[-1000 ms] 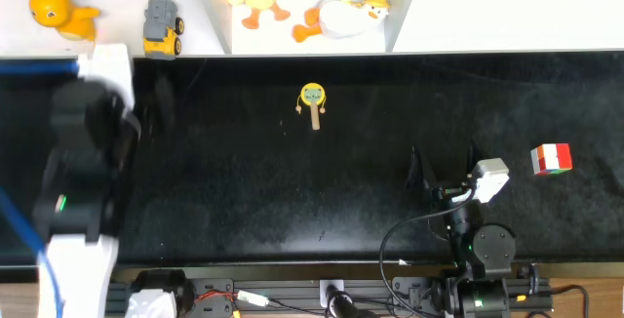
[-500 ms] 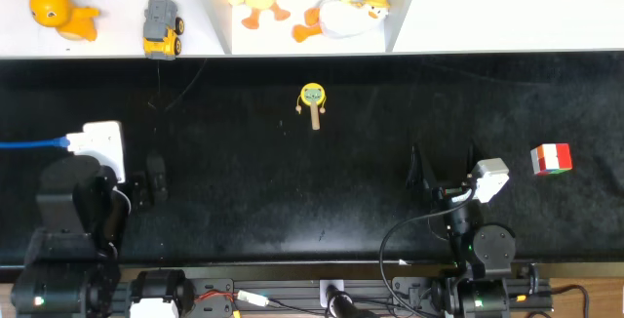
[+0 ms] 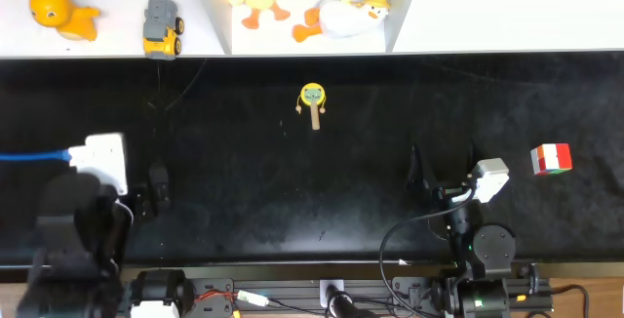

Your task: Store Toys

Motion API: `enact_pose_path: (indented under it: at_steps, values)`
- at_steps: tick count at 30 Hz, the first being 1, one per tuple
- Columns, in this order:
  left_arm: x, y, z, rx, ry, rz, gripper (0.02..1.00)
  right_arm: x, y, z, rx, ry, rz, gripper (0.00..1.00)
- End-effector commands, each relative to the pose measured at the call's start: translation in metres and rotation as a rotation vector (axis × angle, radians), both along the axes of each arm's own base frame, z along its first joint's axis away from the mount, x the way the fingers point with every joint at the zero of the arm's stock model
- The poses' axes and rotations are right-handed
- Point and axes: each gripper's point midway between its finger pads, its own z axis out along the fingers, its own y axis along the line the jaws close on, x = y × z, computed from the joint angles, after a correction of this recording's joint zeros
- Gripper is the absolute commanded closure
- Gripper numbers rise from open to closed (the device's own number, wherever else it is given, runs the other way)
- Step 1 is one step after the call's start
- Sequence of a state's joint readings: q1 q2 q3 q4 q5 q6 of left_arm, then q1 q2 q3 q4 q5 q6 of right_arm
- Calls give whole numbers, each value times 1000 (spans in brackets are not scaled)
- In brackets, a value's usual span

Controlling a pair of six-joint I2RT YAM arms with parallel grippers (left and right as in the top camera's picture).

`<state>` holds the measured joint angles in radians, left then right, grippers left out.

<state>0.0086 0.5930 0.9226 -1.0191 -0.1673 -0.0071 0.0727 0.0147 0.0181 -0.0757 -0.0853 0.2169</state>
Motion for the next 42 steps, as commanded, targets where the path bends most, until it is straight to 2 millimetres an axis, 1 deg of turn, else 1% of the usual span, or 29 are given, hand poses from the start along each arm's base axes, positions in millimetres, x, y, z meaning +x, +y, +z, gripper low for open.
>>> enact_pose_path:
  at_steps: [1, 3, 8, 9, 11, 13, 15, 22, 42]
  values:
    - [8, -1, -17, -26, -174, 12, 20, 0, 0, -3, 8, 1, -2, 5]
    - [18, 0, -31, -34, -275, 17, 20, 0, 0, -3, 8, 1, -2, 7]
    - [40, 3, -68, -132, -482, 83, 23, 0, 0, -3, 8, 1, -2, 5]
    - [45, 3, -78, -136, -552, 77, 20, 0, 0, -3, 8, 1, -2, 5]
    - [47, 3, -87, -158, -606, 82, 20, 0, 0, -3, 8, 1, -2, 7]
    - [45, 2, -96, -209, -602, 105, 20, 0, 0, -3, 8, 1, -2, 3]
    - [43, 1, -91, -177, -614, 79, 20, 0, 0, -3, 8, 1, -2, 5]
    - [42, -1, -82, -160, -650, 56, 20, 0, 0, -3, 8, 1, -2, 5]
    - [43, -3, -83, -171, -652, 46, 20, 0, 0, -3, 8, 1, -2, 3]
